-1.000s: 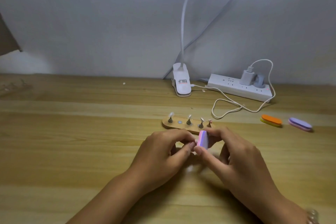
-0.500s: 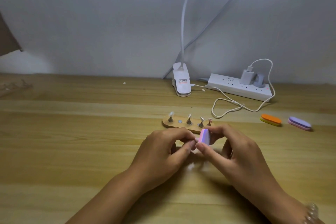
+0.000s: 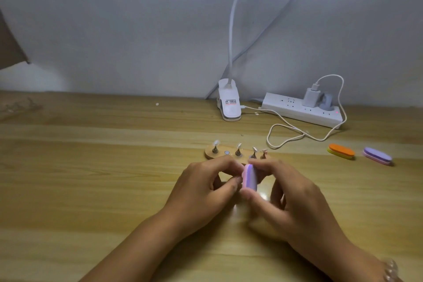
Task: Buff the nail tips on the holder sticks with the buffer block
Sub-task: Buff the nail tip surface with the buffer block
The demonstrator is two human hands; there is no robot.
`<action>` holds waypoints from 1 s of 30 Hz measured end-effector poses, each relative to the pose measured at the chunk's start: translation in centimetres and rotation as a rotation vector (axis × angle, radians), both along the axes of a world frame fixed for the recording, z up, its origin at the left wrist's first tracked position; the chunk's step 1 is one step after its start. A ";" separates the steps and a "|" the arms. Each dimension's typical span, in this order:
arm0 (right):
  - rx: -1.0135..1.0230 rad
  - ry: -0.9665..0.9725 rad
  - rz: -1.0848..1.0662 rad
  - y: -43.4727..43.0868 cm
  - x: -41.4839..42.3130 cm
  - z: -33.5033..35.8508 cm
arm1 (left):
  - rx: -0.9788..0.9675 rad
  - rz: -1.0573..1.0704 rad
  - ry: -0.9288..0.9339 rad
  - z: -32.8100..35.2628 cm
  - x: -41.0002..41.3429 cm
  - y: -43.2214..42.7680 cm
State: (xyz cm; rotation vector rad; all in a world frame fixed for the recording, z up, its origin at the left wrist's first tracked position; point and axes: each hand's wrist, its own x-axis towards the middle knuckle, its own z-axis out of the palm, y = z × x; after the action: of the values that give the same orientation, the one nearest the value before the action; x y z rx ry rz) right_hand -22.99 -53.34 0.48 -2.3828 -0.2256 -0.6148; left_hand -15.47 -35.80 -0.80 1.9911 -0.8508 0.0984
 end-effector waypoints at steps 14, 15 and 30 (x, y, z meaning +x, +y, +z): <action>-0.034 0.015 -0.052 -0.2 0.1 0.0 | 0.065 0.044 -0.081 0.3 -0.3 0.0; -0.069 0.005 -0.047 0.0 0.0 0.0 | 0.062 0.046 -0.080 0.2 -0.3 0.0; 0.026 0.030 -0.097 -0.4 0.0 0.2 | 0.050 0.035 -0.089 -0.1 -0.1 0.0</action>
State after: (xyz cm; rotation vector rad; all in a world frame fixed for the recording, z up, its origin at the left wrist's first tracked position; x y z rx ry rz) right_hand -22.98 -53.79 0.64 -2.3873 -0.0888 -0.6232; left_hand -15.62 -35.85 -0.90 2.0620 -0.8831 0.1890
